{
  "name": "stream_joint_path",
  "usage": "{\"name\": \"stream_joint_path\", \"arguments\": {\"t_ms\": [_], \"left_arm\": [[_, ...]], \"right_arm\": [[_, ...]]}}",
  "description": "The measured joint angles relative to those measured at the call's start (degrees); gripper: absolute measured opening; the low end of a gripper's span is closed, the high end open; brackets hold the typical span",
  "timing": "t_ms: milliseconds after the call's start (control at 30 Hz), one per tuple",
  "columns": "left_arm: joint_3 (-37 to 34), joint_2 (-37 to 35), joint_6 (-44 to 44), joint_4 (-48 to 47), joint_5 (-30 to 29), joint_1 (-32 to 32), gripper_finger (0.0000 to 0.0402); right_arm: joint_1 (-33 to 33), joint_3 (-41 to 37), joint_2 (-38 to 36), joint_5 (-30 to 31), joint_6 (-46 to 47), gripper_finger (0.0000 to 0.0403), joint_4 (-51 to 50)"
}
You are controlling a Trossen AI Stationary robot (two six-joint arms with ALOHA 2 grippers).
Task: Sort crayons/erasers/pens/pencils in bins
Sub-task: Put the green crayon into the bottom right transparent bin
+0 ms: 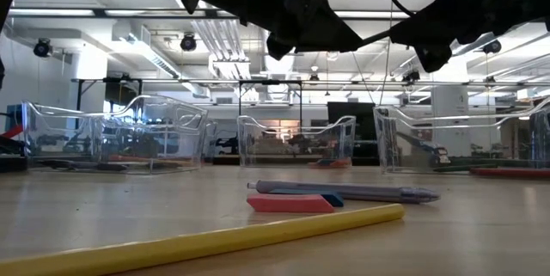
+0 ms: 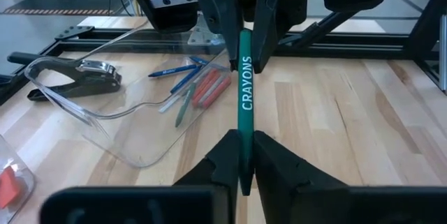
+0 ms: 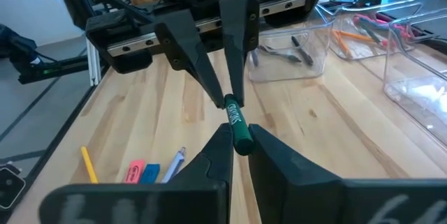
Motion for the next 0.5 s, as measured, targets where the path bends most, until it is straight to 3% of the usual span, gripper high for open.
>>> {"name": "stream_joint_path", "arguments": {"t_ms": [367, 500], "left_arm": [[0.06, -0.11, 0.48, -0.09, 0.04, -0.04, 0.0145], [0.04, -1.34, 1.58, -3.27, -2.03, 0.02, 0.018]], "right_arm": [[-0.02, 0.14, 0.0, 0.2, 0.0, 0.0026, -0.58], [-0.02, 2.66, -0.73, 0.95, -0.42, 0.0026, -5.99]]}}
